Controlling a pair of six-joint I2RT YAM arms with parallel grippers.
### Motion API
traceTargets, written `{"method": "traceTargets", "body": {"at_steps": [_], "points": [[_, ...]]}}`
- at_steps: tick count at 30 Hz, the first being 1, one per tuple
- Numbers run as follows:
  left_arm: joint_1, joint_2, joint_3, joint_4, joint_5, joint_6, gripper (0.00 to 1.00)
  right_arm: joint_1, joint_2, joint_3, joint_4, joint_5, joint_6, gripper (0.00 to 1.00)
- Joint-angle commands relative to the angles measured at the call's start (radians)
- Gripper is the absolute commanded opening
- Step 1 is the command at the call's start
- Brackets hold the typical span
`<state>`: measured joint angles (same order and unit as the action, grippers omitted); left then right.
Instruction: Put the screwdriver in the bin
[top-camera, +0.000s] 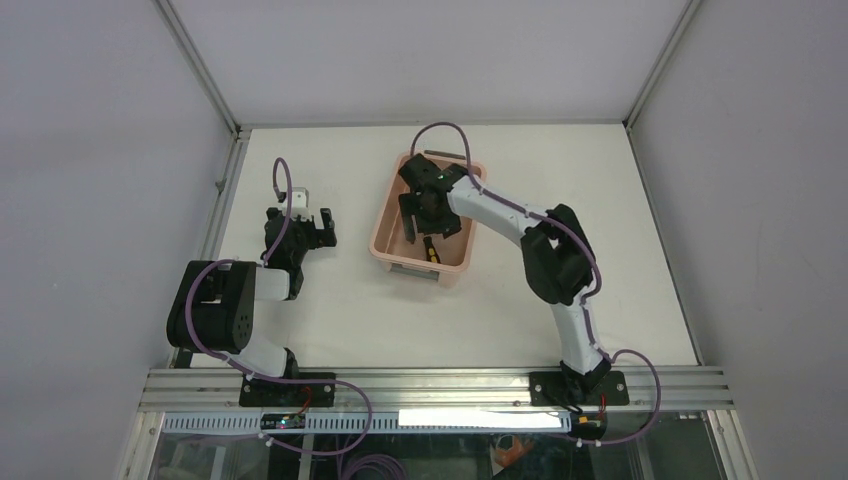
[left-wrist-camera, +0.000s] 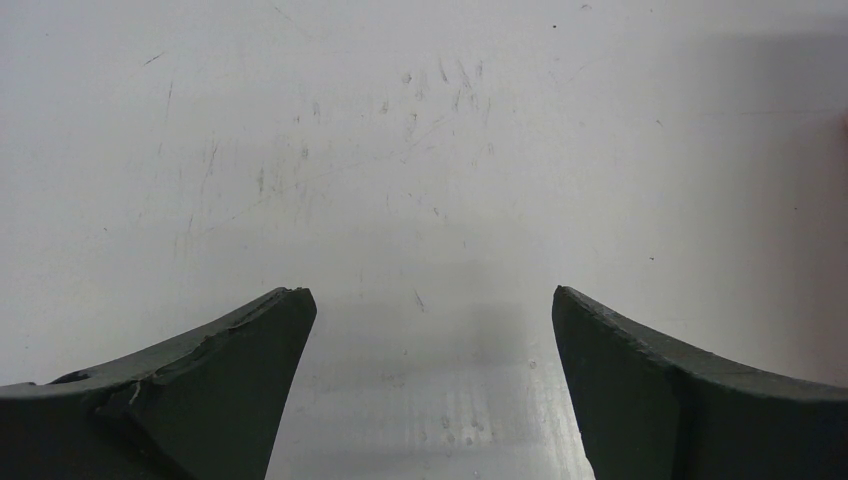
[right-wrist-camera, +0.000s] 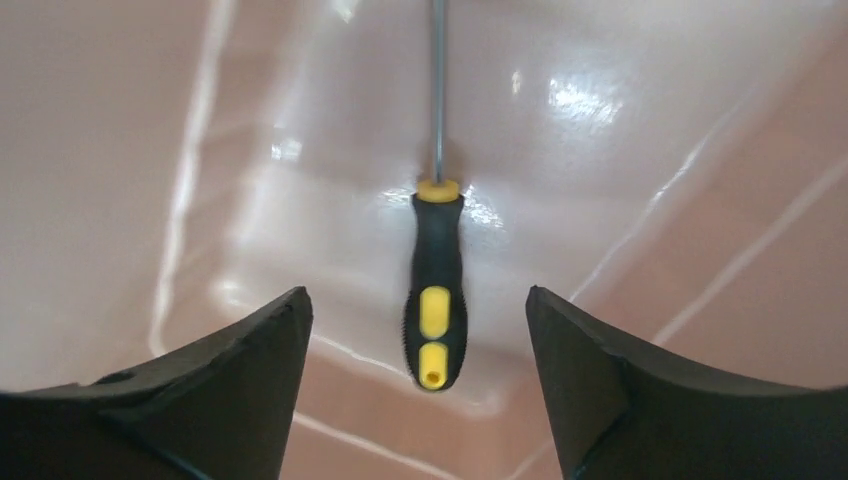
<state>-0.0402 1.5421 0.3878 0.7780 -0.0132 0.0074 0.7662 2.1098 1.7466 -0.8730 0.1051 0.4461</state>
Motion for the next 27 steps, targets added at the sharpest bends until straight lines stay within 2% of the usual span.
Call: {"method": "traceTargets", "body": {"at_steps": [1, 2, 5, 9, 16, 19, 27], "points": [[-0.008, -0.034, -0.004, 0.026, 0.022, -0.017, 0.99, -0.001, -0.207, 0.141, -0.046, 0.046, -0.071, 0.92], [-0.007, -0.035, -0.004, 0.026, 0.022, -0.017, 0.99, -0.003, -0.226, 0.169, -0.087, 0.072, -0.089, 0.98], [-0.008, -0.035, -0.004, 0.026, 0.022, -0.017, 0.99, -0.029, -0.280, 0.228, -0.176, 0.145, -0.126, 0.99], [-0.008, -0.035, -0.004, 0.026, 0.021, -0.017, 0.99, -0.153, -0.385, 0.148, -0.217, 0.168, -0.157, 0.99], [-0.008, -0.034, -0.004, 0.026, 0.023, -0.017, 0.99, -0.609, -0.600, -0.096, -0.082, 0.078, -0.255, 0.99], [-0.008, -0.035, -0.004, 0.026, 0.022, -0.017, 0.99, -0.730, -0.644, -0.164, -0.040, 0.077, -0.269, 0.99], [-0.009, -0.035, -0.004, 0.026, 0.023, -0.017, 0.99, -0.763, -0.734, -0.318, 0.038, 0.101, -0.230, 0.99]]}}
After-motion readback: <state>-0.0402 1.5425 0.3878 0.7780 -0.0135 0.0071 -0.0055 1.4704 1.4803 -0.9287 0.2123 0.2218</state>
